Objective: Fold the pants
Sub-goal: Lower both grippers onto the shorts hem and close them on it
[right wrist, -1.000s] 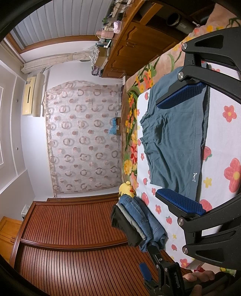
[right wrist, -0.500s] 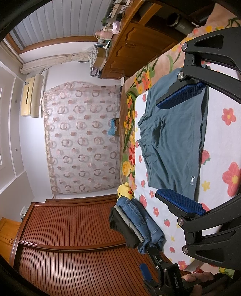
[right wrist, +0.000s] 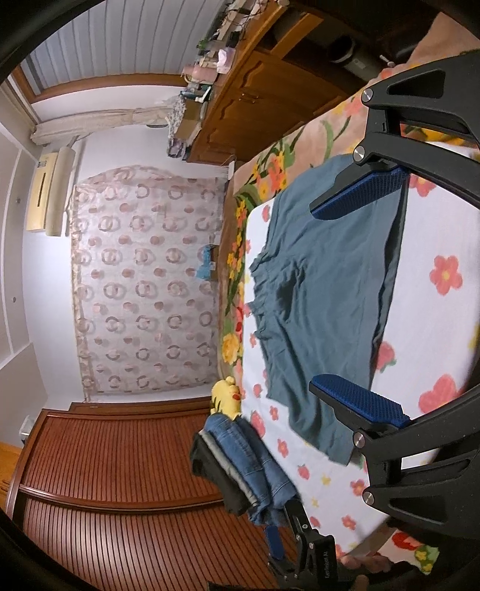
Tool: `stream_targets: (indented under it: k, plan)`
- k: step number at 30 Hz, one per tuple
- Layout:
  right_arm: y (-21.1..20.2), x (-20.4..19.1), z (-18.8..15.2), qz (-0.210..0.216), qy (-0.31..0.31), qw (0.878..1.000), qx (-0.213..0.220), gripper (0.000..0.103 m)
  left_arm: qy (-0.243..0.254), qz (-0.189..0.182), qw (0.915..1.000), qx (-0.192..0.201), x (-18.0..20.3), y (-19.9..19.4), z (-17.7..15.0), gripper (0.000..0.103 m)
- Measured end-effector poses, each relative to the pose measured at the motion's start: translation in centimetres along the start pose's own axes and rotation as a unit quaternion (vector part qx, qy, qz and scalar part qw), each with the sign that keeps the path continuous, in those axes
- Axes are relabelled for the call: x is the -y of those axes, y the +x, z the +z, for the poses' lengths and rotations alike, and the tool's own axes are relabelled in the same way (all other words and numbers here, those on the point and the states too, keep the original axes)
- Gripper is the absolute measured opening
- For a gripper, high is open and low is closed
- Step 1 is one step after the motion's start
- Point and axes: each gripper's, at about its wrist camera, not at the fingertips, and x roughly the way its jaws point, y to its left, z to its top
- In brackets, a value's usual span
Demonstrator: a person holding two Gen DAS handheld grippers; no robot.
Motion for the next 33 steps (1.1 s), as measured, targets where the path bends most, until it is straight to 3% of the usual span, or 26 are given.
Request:
stream_targets:
  k: [15,26,33]
  plan:
    - [1.6,0.4,0.5,-0.031,-0.005,0.997,-0.064,0.080,0.022,-0.060,0.9948,-0.079,0.7,4.8,-2.6,0.099]
    - [2.0,1.2,1.8,-0.061,0.008,0.992,-0.113,0.079,0.018,-0.095,0.9876,-0.123,0.6,6.7,-4.0,0.067]
    - [2.3,1.8,2.5,-0.066,0.032,0.988,-0.133,0.071,0.012,-0.106,0.9851,-0.135,0.5,7.3,-4.4,0.047]
